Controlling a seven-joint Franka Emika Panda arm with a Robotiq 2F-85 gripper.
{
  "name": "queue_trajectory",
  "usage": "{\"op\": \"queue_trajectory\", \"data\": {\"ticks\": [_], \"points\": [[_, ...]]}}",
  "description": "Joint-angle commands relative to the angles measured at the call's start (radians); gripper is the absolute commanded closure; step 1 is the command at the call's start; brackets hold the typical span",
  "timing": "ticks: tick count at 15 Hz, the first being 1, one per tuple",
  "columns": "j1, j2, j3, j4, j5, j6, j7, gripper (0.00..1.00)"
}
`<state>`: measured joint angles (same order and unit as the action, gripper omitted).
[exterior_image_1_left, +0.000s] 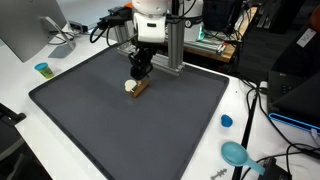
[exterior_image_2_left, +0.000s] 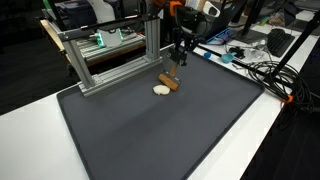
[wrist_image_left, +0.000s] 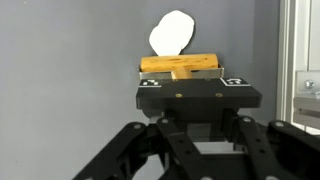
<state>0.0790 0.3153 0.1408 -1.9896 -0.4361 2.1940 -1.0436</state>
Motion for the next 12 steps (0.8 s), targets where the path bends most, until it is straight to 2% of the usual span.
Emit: {"op": "queue_trajectory", "data": {"ticks": [1,6,12], "points": [[-0.002,-0.072,-0.001,-0.041,0.015,0.014,-0.027,0.79],[0.014,-0.061,-0.034,-0.016,-0.061,-0.026,0.045,0.79],[0.014,0.023,-0.056,0.021,-0.1,-0.081,0.091,0.79]]}}
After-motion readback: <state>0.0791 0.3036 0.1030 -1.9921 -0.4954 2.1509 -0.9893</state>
